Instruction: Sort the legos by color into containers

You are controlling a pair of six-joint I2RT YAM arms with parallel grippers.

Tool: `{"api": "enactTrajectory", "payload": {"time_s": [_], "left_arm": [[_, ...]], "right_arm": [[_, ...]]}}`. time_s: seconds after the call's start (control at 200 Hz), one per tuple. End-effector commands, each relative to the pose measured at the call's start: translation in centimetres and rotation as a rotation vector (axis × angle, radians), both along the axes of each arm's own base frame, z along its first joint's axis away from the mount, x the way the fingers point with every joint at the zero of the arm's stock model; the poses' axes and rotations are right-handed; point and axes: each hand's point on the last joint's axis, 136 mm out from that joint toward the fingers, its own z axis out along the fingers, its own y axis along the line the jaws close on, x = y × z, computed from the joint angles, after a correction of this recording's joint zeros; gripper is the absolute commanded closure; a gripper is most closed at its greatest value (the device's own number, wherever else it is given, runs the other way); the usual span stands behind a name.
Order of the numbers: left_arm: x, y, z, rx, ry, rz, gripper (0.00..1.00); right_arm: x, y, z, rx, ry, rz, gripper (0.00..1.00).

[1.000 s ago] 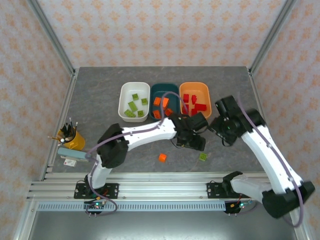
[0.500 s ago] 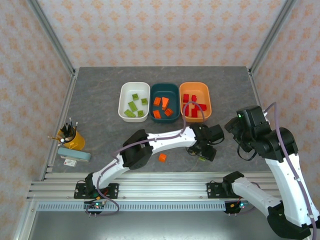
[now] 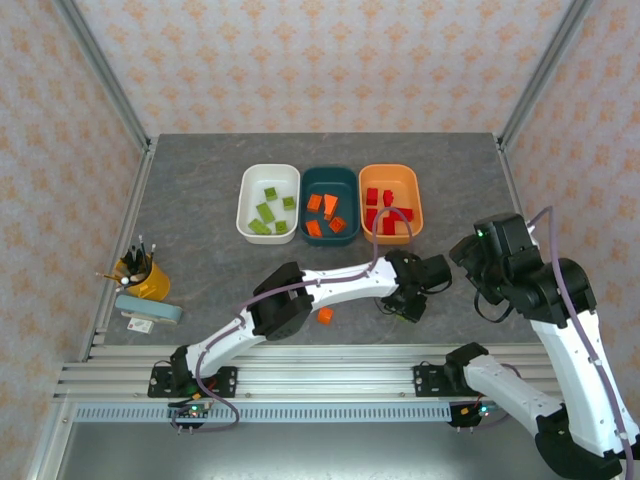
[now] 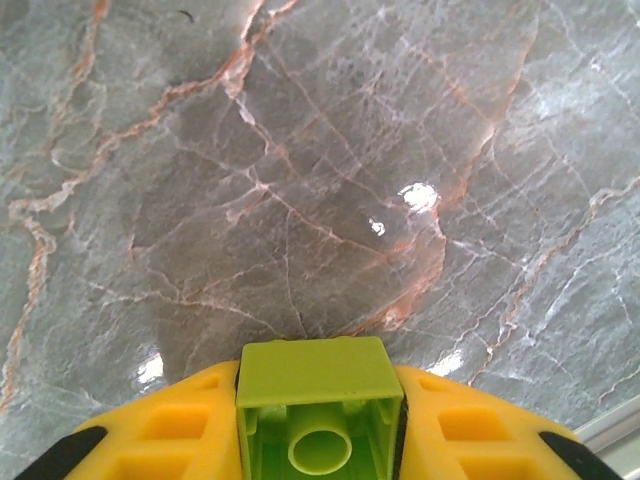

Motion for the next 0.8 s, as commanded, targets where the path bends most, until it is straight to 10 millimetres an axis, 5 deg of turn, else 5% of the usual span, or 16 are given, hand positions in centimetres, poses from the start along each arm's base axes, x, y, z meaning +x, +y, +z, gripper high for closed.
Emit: {"api": "enactTrajectory", "payload": {"time_s": [0.0, 0.165, 0.385, 0.49, 0.691, 0.796], "left_arm": [[1.1, 1.7, 1.5, 0.053, -0.07, 0.021, 0.7], [5.4, 5.4, 6.1, -0.014, -0.113, 0.172, 0.71], [12.0, 14.7, 11.4, -0.045, -0.176, 0.38, 0.7], [14.9, 20.1, 12.1, -0.017, -0.193, 0.471, 0.69], [20.2, 29.5, 12.2, 0.029, -0.208, 0.663, 0.69], [22.9, 33.9, 11.5, 0.066, -0.216, 0.767, 0.69]], "right_arm": [[0.6, 0.1, 0.1, -0.017, -0.022, 0.029, 0.33], [2.8, 3.2, 1.2, 0.053, -0.087, 0.171, 0.33], [7.7, 10.9, 2.1, 0.236, -0.153, 0.445, 0.34], [10.2, 14.5, 1.8, 0.259, -0.185, 0.534, 0.34], [13.3, 24.4, 1.0, 0.221, -0.226, 0.765, 0.33], [14.9, 27.6, -0.3, 0.246, -0.208, 0.801, 0.33]]}}
